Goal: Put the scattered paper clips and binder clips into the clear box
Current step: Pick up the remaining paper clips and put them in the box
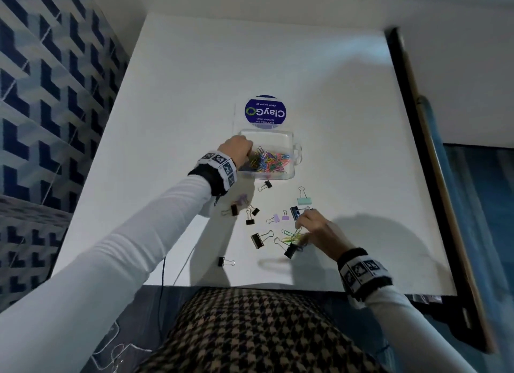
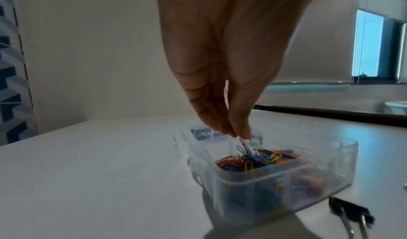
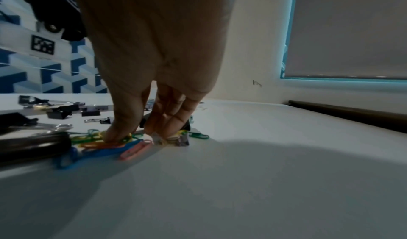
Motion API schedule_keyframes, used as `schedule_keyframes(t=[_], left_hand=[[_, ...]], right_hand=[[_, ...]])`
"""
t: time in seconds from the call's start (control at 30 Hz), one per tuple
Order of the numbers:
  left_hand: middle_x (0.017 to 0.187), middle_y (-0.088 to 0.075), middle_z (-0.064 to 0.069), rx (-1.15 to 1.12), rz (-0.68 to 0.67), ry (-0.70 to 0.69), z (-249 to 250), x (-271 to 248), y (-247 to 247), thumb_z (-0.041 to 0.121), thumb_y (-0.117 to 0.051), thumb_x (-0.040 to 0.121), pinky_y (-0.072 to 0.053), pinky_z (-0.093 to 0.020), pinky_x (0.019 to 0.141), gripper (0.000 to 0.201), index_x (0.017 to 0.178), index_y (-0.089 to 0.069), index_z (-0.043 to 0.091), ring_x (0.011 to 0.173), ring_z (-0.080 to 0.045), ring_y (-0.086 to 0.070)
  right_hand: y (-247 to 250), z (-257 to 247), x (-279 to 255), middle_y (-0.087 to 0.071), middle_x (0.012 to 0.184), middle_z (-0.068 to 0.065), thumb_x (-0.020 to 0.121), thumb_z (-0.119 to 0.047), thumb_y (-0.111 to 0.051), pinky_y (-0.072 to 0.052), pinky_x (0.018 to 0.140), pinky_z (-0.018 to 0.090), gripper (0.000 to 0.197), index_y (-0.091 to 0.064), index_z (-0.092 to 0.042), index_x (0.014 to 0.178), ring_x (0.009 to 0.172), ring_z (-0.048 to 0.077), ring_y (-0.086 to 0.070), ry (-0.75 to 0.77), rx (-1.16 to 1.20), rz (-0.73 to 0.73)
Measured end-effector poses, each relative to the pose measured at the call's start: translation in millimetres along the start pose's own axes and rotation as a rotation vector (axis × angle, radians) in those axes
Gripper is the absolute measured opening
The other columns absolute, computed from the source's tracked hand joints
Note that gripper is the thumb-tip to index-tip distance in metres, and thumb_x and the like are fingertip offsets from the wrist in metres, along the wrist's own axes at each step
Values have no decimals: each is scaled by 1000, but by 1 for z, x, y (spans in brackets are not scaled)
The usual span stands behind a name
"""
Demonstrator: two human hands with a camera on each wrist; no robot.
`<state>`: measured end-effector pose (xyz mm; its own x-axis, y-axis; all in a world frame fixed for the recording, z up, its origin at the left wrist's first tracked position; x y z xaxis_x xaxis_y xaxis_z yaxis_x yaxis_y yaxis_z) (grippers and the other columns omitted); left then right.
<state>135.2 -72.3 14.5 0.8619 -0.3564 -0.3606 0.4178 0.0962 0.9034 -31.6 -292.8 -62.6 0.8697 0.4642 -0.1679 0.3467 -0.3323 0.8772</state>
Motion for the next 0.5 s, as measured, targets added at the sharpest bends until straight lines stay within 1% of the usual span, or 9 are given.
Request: schedule_keyframes(t=[0.03, 0.1, 0.17, 0.23, 0.27, 0.3, 0.37, 0.43, 0.5], left_hand=[[117, -52, -24, 3, -18, 12, 0, 3, -3, -1, -50, 86, -43, -46, 91, 23, 108, -58, -2, 111, -39, -51], [120, -49, -24, -15, 11, -1, 1, 6, -12, -4, -50, 85, -45, -47, 93, 29, 112, -58, -1, 114, -39, -47], [120, -48, -22, -74, 137, -35, 6, -1, -17, -6, -50, 83, -47, -47, 88, 31, 113, -56, -1, 115, -35, -44], [116, -50, -21, -141, 242, -124, 21, -18, -23, -1, -52, 83, -49, -45, 82, 26, 109, -55, -1, 110, -33, -46], [113, -51, -20, -163, 233, -180, 31, -29, -30, 4, -52, 85, -48, -43, 81, 22, 106, -55, -1, 107, -32, -48], [111, -53, -18, -177, 171, -224, 43, -40, -40, 10, -51, 88, -46, -41, 81, 20, 105, -55, 0, 104, -31, -51], [107, -54, -13, -157, -23, -264, 66, -59, -68, 17, -50, 90, -45, -39, 82, 19, 104, -55, 5, 101, -29, -53], [110, -54, -12, -116, -141, -260, 82, -70, -96, 15, -55, 87, -46, -39, 83, 22, 107, -54, 6, 105, -29, -53], [119, -49, -14, -64, -192, -255, 92, -76, -115, 9, -58, 82, -45, -41, 85, 32, 112, -50, 5, 112, -30, -48]], right_hand=[[-1, 1, 1, -59, 85, 8, 56, 4, -78, -52, 49, 32, 35, -58, -11, 81, 80, 27, -58, 7, -6, 13], [-3, 3, 3, -57, 80, 8, 64, 3, -71, -50, 44, 33, 23, -55, -10, 75, 76, 26, -56, 14, -20, 42], [-3, 2, 4, -56, 76, 8, 73, -5, -58, -49, 45, 34, 6, -54, -9, 72, 73, 25, -54, 2, -1, 73], [-4, 4, 3, -57, 72, 7, 77, -12, -48, -48, 47, 31, 9, -54, -9, 71, 70, 25, -54, 3, 38, 119], [-4, 4, 3, -58, 70, 7, 77, -11, -50, -47, 49, 31, 8, -54, -9, 71, 68, 25, -54, -15, 80, 126], [-3, 6, 3, -58, 69, 7, 76, -7, -55, -46, 52, 31, 6, -55, -9, 71, 66, 24, -52, -43, 131, 147], [-3, 13, 4, -59, 67, 8, 73, -1, -63, -44, 57, 31, 11, -56, -9, 72, 65, 19, -47, -121, 191, 193], [-2, 12, 2, -61, 69, 9, 69, 0, -66, -46, 57, 33, 13, -59, -8, 75, 66, 19, -47, -135, 194, 177], [-3, 5, -1, -64, 73, 9, 61, 1, -73, -46, 55, 33, 24, -62, -7, 81, 70, 22, -52, -74, 122, 130]])
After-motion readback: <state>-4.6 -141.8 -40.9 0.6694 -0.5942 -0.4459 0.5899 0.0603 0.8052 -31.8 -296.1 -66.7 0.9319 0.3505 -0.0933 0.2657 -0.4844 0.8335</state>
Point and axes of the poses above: each hand's wrist, its own x-axis towards the middle knuckle, its own y-axis out of the back of the hand, z = x × y, the point moved 2 cm from there along x, towards the middle knuckle
